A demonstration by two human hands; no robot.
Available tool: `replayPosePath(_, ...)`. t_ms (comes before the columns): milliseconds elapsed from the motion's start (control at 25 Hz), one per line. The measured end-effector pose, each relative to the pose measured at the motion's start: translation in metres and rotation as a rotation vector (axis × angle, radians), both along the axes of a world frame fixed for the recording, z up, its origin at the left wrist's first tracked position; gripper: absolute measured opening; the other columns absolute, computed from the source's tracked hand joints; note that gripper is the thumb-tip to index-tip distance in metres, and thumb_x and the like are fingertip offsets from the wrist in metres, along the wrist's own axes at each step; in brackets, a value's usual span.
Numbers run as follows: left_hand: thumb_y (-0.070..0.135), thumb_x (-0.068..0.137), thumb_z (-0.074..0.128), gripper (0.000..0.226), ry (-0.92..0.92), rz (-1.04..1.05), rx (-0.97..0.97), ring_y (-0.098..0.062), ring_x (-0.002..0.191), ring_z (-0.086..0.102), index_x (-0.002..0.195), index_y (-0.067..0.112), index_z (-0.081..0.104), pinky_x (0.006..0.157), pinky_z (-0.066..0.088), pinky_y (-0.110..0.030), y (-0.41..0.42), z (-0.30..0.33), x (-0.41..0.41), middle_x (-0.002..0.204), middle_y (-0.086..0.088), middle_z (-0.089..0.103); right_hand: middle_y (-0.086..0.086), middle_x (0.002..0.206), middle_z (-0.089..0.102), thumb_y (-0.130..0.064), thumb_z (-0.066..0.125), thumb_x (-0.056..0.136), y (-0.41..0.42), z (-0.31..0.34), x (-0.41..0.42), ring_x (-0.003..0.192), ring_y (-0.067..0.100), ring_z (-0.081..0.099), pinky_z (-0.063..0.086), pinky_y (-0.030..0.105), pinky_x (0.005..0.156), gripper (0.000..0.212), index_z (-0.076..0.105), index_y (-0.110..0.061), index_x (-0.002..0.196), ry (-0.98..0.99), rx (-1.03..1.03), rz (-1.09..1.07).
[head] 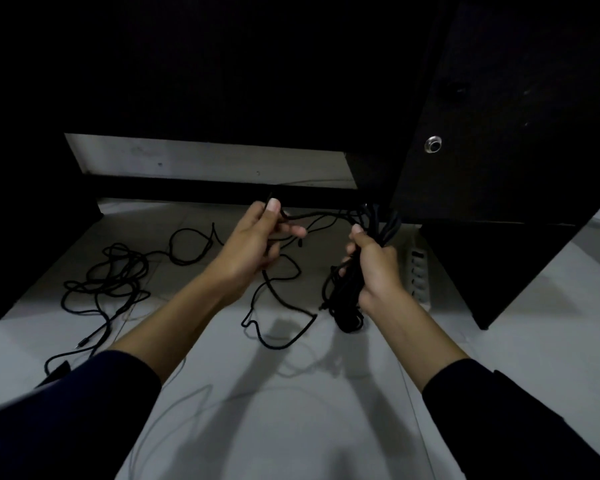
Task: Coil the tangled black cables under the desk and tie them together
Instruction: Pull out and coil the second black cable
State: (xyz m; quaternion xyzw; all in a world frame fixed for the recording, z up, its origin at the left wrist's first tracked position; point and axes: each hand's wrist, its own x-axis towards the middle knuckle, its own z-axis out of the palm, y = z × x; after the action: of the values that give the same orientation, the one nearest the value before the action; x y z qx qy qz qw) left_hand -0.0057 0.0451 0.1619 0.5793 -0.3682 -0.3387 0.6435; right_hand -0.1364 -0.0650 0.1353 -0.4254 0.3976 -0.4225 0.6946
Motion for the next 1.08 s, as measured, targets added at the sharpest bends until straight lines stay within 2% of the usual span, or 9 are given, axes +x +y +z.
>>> replayPosePath(120,0.038,0.102,0.035,0.031,-0.153,-0.04,0.083,-0.013,0.042,0.027,0.101,0.011,0.053,0.04,0.023,-0.019,0.007,-0.004,-0.007,0.061,-0.008,0.061,0.0,0.059,0.059,-0.02,0.052,0.098,0.001,0.008,0.0,0.041,0.007,0.051,0.04,0.018,0.04,0.018,0.055,-0.011,0.083,-0.088,0.047,0.011)
replayPosePath(200,0.034,0.102,0.039,0.026,-0.235,-0.097,0.111,-0.008,0.036,0.033,0.095,0.013,0.052,0.039,0.027,-0.016,0.012,-0.004,-0.014,0.052,-0.01,0.052,-0.001,0.06,0.059,-0.023,0.053,0.098,0.003,0.009,0.001,0.041,0.007,0.05,0.04,0.018,0.041,0.021,0.055,-0.011,0.081,-0.064,0.021,0.027)
replayPosePath(360,0.026,0.099,0.048,0.019,-0.222,-0.199,0.097,-0.005,0.033,0.031,0.084,0.015,0.041,0.037,0.024,-0.014,0.008,-0.003,-0.016,0.054,-0.01,0.057,-0.005,0.055,0.047,-0.03,0.056,0.096,0.008,0.006,0.007,0.042,0.008,0.044,0.039,0.021,0.041,0.02,0.053,-0.011,0.097,-0.023,-0.004,0.022)
replayPosePath(560,0.024,0.099,0.047,0.019,-0.127,-0.091,0.036,-0.006,0.035,0.033,0.087,0.013,0.038,0.038,0.027,-0.015,-0.001,-0.007,-0.026,0.048,-0.002,0.055,-0.004,0.059,0.046,-0.037,0.058,0.095,0.02,0.012,0.01,0.045,0.009,0.044,0.041,0.023,0.045,0.026,0.056,-0.014,0.082,0.012,-0.07,0.105)
replayPosePath(720,0.027,0.098,0.05,0.019,-0.085,0.0,-0.018,-0.014,0.054,0.051,0.088,0.013,0.044,0.052,0.043,-0.022,-0.008,-0.009,-0.036,0.061,-0.001,0.056,0.002,0.064,0.057,-0.046,0.057,0.092,0.037,0.018,0.014,0.057,0.015,0.059,0.051,0.026,0.051,0.039,0.057,-0.009,0.08,-0.004,-0.061,0.146)
replayPosePath(840,0.027,0.098,0.051,0.018,-0.108,0.068,-0.055,-0.011,0.053,0.048,0.093,0.01,0.046,0.061,0.046,-0.029,-0.011,-0.007,-0.041,0.071,-0.004,0.059,-0.006,0.058,0.062,-0.052,0.06,0.087,0.044,0.02,0.017,0.065,0.013,0.063,0.051,0.033,0.068,0.042,0.065,-0.011,0.083,-0.089,-0.083,0.159)
replayPosePath(960,0.028,0.099,0.05,0.018,-0.128,0.142,-0.046,-0.004,0.044,0.043,0.093,0.01,0.047,0.061,0.044,-0.03,-0.013,-0.004,-0.039,0.052,0.007,0.054,-0.006,0.051,0.055,-0.054,0.06,0.084,0.047,0.019,0.016,0.057,0.009,0.058,0.044,0.038,0.081,0.042,0.067,-0.015,0.07,-0.137,-0.224,0.234)
replayPosePath(1000,0.028,0.099,0.049,0.019,-0.148,0.157,-0.025,-0.004,0.043,0.043,0.093,0.01,0.047,0.059,0.044,-0.027,-0.013,-0.003,-0.038,0.047,0.008,0.051,-0.005,0.049,0.054,-0.052,0.061,0.082,0.048,0.018,0.016,0.053,0.008,0.056,0.044,0.036,0.079,0.039,0.066,-0.017,0.066,-0.137,-0.278,0.251)
replayPosePath(1080,0.027,0.1,0.047,0.019,-0.195,0.151,0.018,-0.003,0.041,0.042,0.092,0.01,0.048,0.053,0.041,-0.021,-0.012,-0.002,-0.036,0.042,0.008,0.047,-0.005,0.047,0.054,-0.041,0.066,0.083,0.049,0.017,0.016,0.049,0.007,0.055,0.046,0.03,0.07,0.031,0.066,-0.012,0.071,-0.125,-0.367,0.25)
